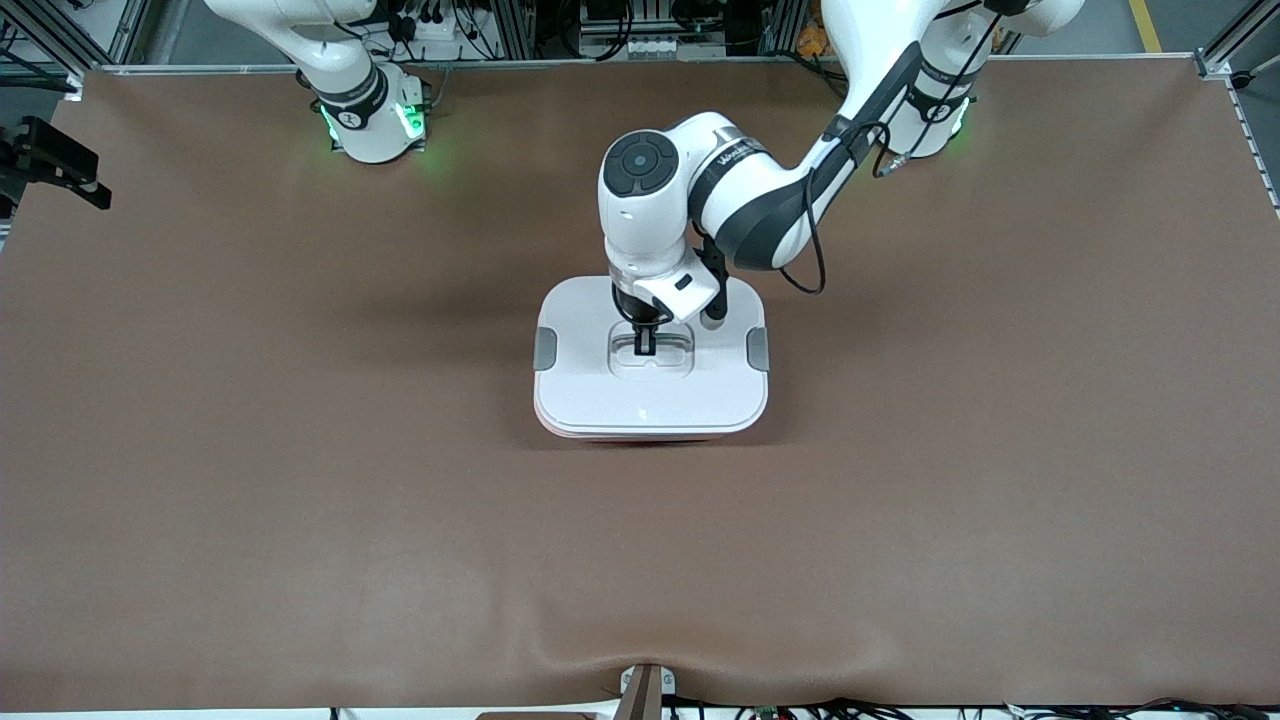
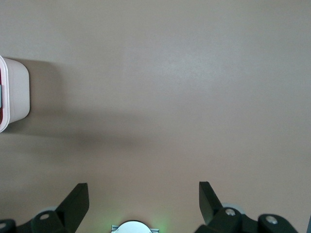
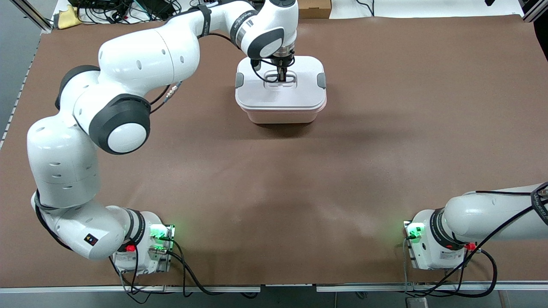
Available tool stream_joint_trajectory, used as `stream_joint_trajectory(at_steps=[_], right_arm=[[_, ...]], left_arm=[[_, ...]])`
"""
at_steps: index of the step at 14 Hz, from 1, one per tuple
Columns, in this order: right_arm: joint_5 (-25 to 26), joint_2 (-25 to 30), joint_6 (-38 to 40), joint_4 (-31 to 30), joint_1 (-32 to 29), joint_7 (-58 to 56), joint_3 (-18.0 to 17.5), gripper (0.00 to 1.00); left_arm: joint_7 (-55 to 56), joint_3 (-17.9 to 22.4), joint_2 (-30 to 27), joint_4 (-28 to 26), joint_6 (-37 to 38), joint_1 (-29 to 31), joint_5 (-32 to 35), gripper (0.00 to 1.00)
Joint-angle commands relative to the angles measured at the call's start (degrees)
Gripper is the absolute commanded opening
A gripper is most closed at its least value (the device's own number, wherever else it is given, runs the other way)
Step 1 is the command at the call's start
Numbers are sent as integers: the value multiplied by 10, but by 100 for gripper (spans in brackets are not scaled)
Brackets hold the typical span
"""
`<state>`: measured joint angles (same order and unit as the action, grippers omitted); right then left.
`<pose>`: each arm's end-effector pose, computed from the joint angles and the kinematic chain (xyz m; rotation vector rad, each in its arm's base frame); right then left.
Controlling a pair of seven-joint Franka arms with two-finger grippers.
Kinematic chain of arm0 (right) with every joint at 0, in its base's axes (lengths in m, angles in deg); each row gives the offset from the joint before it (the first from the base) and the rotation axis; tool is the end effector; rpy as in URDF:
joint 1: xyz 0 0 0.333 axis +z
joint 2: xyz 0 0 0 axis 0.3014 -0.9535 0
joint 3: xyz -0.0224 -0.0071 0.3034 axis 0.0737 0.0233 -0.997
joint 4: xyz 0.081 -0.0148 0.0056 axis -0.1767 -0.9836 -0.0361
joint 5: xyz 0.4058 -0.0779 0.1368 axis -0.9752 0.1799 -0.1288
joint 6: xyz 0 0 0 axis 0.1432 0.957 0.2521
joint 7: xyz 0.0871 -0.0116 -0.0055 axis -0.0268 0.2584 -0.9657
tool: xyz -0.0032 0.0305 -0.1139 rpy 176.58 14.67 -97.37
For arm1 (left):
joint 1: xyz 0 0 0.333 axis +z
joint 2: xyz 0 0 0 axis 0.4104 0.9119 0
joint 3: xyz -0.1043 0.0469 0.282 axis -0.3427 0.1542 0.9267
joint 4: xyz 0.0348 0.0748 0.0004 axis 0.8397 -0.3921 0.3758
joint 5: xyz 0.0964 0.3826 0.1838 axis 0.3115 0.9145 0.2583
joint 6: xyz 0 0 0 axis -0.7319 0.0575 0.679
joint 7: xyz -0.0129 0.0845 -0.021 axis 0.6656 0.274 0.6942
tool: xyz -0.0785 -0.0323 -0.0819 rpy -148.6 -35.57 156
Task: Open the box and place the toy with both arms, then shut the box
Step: 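Lower the white lid onto the pink box with the left gripper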
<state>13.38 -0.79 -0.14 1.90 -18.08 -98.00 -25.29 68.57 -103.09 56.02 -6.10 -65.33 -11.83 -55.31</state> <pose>0.5547 -0.0322 0.6692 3.1311 0.1625 -0.0615 0.5192 -0.5470 0.3339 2.1963 2.1717 0.0870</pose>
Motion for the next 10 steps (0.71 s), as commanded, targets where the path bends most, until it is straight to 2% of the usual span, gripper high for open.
stream_joint_trajectory(at_steps=[1,10], right_arm=[[1,-1,10,10,-1,12,1,100],[-2,-1,18,10,0,15,2,100]], left_arm=[[15,7,7,16,1,-16,23,0],[20,8,9,17,0,-15,25,0]])
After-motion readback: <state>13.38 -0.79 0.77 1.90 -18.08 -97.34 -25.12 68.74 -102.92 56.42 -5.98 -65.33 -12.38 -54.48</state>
